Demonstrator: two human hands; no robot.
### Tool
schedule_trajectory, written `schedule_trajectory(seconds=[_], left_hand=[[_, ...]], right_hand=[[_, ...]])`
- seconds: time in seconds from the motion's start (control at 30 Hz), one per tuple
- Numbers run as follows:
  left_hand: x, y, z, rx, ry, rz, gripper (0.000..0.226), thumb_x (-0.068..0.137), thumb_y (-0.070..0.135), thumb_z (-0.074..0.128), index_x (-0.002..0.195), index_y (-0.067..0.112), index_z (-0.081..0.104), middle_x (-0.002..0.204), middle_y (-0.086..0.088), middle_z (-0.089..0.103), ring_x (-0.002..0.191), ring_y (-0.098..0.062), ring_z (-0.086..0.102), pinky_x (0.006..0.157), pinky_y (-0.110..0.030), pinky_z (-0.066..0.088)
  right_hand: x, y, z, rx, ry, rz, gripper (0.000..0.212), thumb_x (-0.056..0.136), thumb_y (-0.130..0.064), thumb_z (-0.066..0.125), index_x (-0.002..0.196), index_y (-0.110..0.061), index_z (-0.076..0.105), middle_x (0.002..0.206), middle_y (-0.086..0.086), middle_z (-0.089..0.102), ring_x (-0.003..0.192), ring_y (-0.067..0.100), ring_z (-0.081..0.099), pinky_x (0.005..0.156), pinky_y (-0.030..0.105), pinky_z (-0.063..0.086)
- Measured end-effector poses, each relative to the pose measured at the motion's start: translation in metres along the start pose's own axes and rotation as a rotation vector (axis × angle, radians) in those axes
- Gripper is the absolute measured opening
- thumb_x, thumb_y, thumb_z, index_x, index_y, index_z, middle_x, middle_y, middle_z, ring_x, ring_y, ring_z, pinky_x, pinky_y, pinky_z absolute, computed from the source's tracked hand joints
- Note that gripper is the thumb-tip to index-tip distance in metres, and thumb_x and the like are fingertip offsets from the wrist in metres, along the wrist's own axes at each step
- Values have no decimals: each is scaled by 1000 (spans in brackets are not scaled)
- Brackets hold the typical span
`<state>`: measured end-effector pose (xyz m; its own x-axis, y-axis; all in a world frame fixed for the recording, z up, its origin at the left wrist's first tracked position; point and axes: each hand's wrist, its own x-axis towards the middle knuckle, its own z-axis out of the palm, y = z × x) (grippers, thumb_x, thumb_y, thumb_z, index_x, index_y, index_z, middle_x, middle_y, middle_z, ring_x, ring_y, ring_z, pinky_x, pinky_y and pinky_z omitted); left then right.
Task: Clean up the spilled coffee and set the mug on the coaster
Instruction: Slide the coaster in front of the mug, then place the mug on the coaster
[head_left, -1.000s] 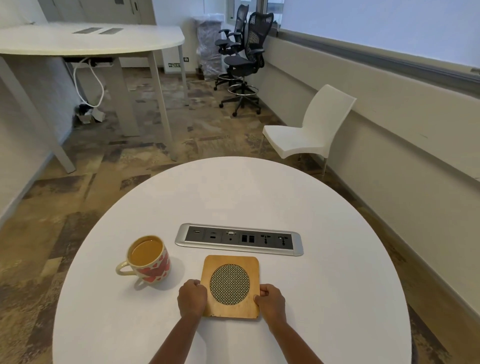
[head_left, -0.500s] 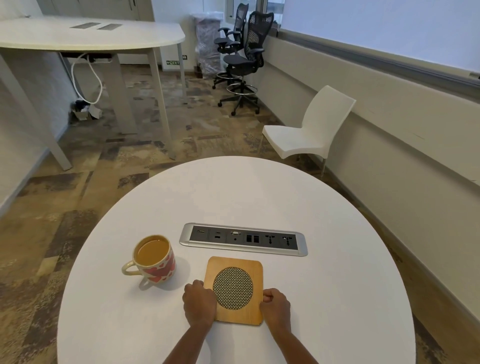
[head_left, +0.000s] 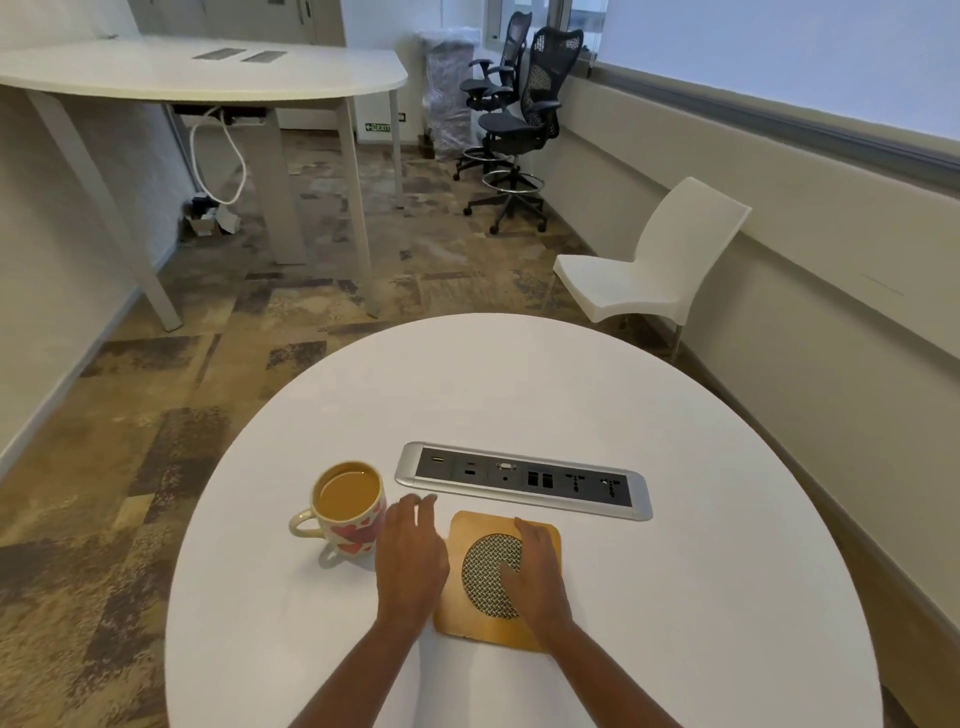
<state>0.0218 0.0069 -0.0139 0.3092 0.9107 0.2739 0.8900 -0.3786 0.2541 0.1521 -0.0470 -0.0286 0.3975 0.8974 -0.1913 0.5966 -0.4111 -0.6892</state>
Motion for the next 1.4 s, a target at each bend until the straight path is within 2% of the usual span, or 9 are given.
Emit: schedule_trajectory(seconds=[0.1,0.2,0.3,0.43,0.53,0.67,0.83,1.1,1.4], left_hand=[[12,-22,-16,-16,118,135,46,52,-2,80,96,3,68,92,-16,72,86,-30,70,71,-38,58],[16,-55,-26,26,165,201,28,72,4,64,99,0,67,94,-17,72,86,-32,70,71,-40,58],[13,-91,-35,69,104,84,32,75,15,70,99,-6,66,95,-24,71,86,-38,70,70,-45,58],[4,-126,-41,59,15,-102,49,52,-8,82,99,-11,66,97,-28,70,90,-43,67,65,-51,57],[0,-145,-37,-33,-10,-144,38,66,-5,76,102,-7,66,100,-25,70,91,-41,68,68,-51,57],[-3,-151,-33,-200,-4,-166,27,83,6,63,110,0,65,109,-19,69,93,-35,69,80,-43,56],[1,-149,-34,-294,-55,-192,33,90,14,55,121,5,57,122,-14,64,106,-29,63,92,-35,50],[2,-149,-32,-358,-26,-192,23,82,-8,58,104,-4,65,98,-22,72,83,-35,69,78,-36,54],[1,-124,-36,-391,-16,-120,22,81,-8,60,101,-6,66,96,-23,72,83,-37,69,80,-40,55]], right_hand=[[11,-27,11,7,-89,-72,67,87,-16,61,143,-11,24,148,7,31,136,18,33,107,22,31],[24,-56,23,-51,-155,-192,77,83,-25,67,143,-7,22,149,8,27,137,18,28,109,22,27],[35,-85,33,-168,-191,-289,86,78,-32,71,142,-5,20,149,9,24,139,19,25,109,26,27],[50,-125,48,-336,-213,-389,100,69,-41,77,142,-3,20,147,14,28,137,25,27,114,37,26],[59,-144,60,-469,-309,-406,107,69,-43,77,145,-4,11,153,12,21,142,28,19,117,45,22],[66,-156,74,-514,-389,-382,108,67,-39,79,144,-7,10,147,14,30,135,30,32,109,43,35],[70,-157,79,-473,-372,-396,94,64,-35,81,135,-9,26,135,12,42,122,27,44,93,37,45],[70,-155,79,-478,-338,-413,88,62,-36,82,131,-8,33,130,13,46,117,27,47,91,36,46],[54,-138,50,-443,-278,-357,88,63,-41,81,130,-7,35,130,13,46,118,28,45,94,37,44]])
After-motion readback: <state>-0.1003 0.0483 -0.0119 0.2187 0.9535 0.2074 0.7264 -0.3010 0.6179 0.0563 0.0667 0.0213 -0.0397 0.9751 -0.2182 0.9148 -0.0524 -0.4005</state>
